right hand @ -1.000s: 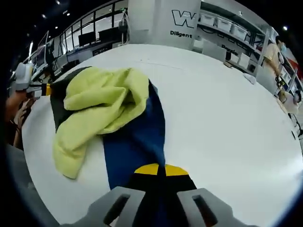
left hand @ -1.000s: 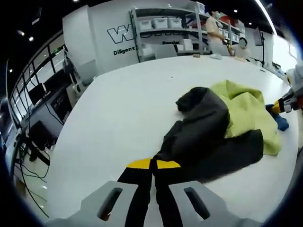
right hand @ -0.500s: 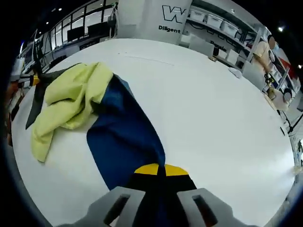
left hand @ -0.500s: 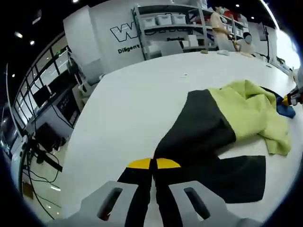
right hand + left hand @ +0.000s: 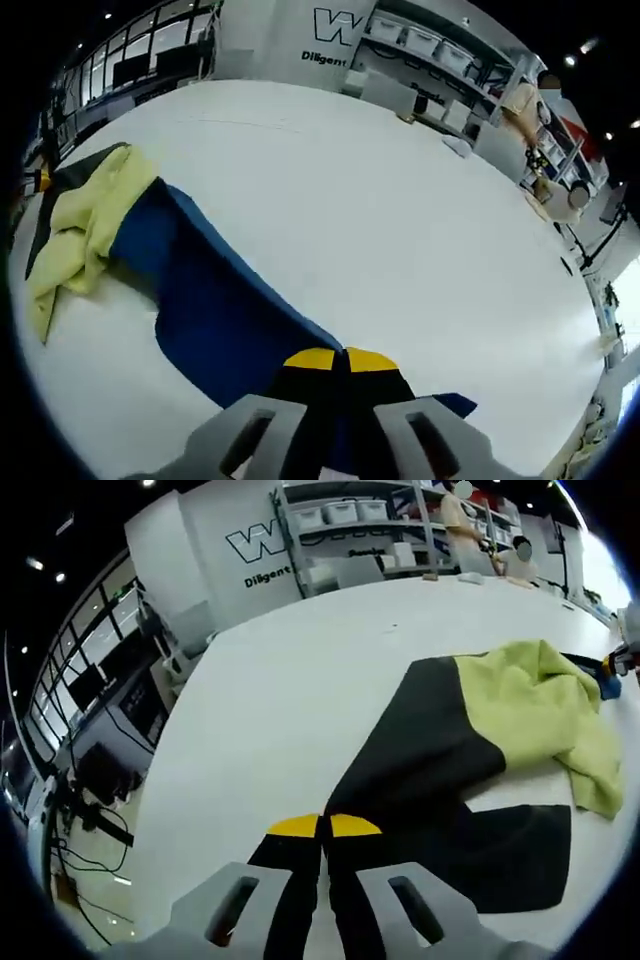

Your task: Fold the garment on the visible template until the final outline fits inside the template.

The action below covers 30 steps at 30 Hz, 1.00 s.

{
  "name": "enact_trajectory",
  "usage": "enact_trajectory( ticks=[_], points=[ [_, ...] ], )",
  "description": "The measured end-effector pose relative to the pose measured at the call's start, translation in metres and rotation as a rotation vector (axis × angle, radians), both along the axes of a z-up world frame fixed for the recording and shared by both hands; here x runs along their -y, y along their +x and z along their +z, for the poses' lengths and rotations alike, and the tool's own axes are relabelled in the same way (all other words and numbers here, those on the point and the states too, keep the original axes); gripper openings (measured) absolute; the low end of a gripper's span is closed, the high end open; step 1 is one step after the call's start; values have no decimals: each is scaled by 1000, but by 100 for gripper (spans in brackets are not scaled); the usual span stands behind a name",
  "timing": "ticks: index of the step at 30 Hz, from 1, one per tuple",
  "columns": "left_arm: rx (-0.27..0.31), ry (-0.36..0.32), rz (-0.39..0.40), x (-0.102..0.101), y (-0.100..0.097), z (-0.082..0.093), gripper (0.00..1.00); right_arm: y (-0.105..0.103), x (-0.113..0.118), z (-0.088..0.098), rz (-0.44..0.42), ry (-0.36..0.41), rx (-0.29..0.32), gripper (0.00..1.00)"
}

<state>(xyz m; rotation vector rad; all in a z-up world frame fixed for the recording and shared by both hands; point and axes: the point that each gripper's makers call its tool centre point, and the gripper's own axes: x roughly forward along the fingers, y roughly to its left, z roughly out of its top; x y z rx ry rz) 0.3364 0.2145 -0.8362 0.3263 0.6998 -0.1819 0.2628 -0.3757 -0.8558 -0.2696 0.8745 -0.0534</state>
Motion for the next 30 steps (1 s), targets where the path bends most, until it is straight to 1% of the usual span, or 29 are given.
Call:
enact_trajectory(
  ticks=[4,6,11,13,14,15,17,19,20,23,25,27,29,30],
  points=[
    [-4,3,0,-1,1,-2,0,2,13,-1,-34,-3,3,0],
    [-6,5,-1,-1,1,-3,0,3,14,-3,-38,-1,0,0],
    [-8,5,-2,0,0,-6,0,4,12,-7,-32,-5,-13,0],
    [-12,7,-6,2,-1,-8,0,2,7,-11,-22,8,-32,4],
    [-17,2,-7,3,-2,-9,0,1,6,-12,-20,7,-33,4],
    [-18,1,-7,3,-3,-9,0,3,7,-11,-12,0,-27,7],
    [-26,-9,1,3,-6,-11,2,2,5,-8,-14,14,-20,9],
    [-25,-9,3,2,-7,-11,8,2,6,-3,-19,11,-2,8],
    [-10,-1,11,0,-8,-7,11,3,6,0,-23,12,11,9],
    [-2,-11,23,-4,-10,-2,15,3,4,6,-25,19,30,12],
    [2,-20,27,-4,-10,-1,20,2,1,11,-24,26,44,15],
    [20,-32,31,-5,-13,8,22,2,-2,16,-20,27,61,16],
    [47,-63,27,-1,-14,16,22,2,-10,26,-16,50,96,15],
    [51,-68,27,-1,-14,18,22,3,-14,31,-9,56,110,15]
  ],
)
